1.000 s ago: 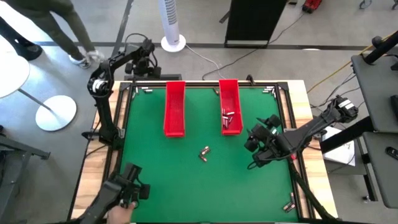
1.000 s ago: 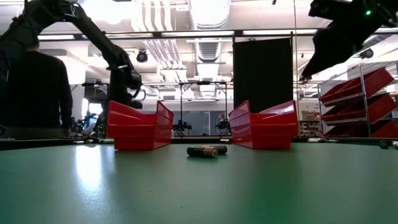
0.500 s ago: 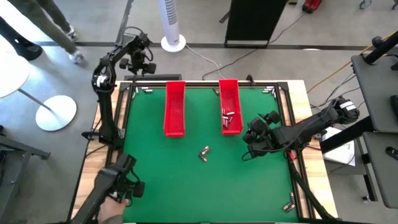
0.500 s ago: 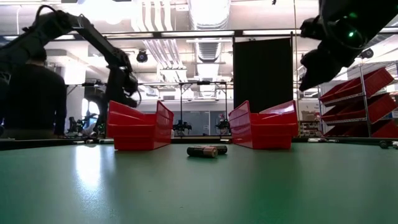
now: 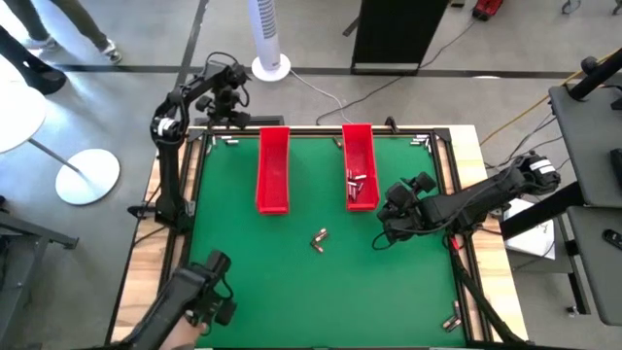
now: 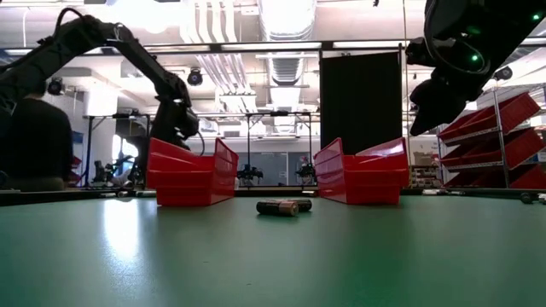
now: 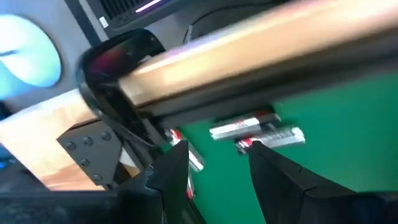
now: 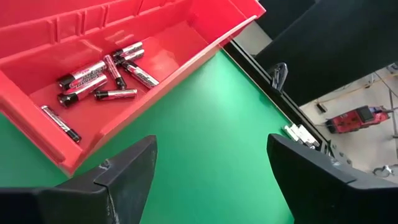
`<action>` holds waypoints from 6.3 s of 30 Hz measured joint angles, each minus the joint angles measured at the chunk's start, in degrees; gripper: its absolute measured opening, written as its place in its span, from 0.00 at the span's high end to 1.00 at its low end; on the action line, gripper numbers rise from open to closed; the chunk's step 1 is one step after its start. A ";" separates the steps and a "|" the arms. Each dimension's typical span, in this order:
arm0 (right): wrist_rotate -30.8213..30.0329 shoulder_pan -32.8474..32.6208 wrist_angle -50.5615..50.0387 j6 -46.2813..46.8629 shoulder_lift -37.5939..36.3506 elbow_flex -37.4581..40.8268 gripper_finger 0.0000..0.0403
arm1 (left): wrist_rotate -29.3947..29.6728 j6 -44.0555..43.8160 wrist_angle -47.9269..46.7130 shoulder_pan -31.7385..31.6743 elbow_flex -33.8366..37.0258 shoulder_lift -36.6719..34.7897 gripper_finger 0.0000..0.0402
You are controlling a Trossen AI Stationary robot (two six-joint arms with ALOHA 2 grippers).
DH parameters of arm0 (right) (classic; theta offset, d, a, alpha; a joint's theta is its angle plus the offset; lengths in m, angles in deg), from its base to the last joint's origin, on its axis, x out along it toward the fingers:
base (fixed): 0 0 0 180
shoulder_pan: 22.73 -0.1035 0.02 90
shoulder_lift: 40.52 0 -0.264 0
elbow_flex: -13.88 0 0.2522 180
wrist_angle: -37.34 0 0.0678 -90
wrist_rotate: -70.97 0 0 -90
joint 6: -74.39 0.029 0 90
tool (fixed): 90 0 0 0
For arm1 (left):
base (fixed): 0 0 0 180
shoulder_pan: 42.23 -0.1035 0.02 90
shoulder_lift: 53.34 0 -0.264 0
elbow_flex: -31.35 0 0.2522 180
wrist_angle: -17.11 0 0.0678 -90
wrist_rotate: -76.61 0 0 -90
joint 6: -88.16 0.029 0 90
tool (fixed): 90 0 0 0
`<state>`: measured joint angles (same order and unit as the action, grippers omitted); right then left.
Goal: Sort batteries
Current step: Put the silver battery into the right red bin
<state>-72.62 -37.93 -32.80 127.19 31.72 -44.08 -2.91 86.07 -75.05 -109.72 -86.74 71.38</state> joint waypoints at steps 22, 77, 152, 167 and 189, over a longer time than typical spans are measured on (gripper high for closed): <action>7.33 -0.41 -0.04 3.99 0.07 3.56 0.19 | -1.12 14.23 15.93 9.19 20.93 -15.81 0.63; 5.78 -0.24 1.00 -0.67 0.07 0.48 0.19 | -1.71 10.71 25.42 5.56 34.77 -14.14 0.87; -10.68 -18.29 -27.50 16.84 -0.60 -18.12 0.36 | -4.81 -8.50 64.98 50.30 28.64 -29.37 0.93; -10.93 -18.29 -27.35 16.23 -0.60 -17.29 0.38 | -5.72 -0.69 46.84 52.37 -5.89 -3.44 0.93; -6.53 -18.29 -27.26 18.24 -0.60 -14.75 0.40 | -8.51 6.09 36.85 53.50 -23.12 13.41 0.93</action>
<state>-79.15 -56.23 -60.06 145.43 31.12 -58.84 -11.42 92.16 -38.20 -56.22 -109.87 84.79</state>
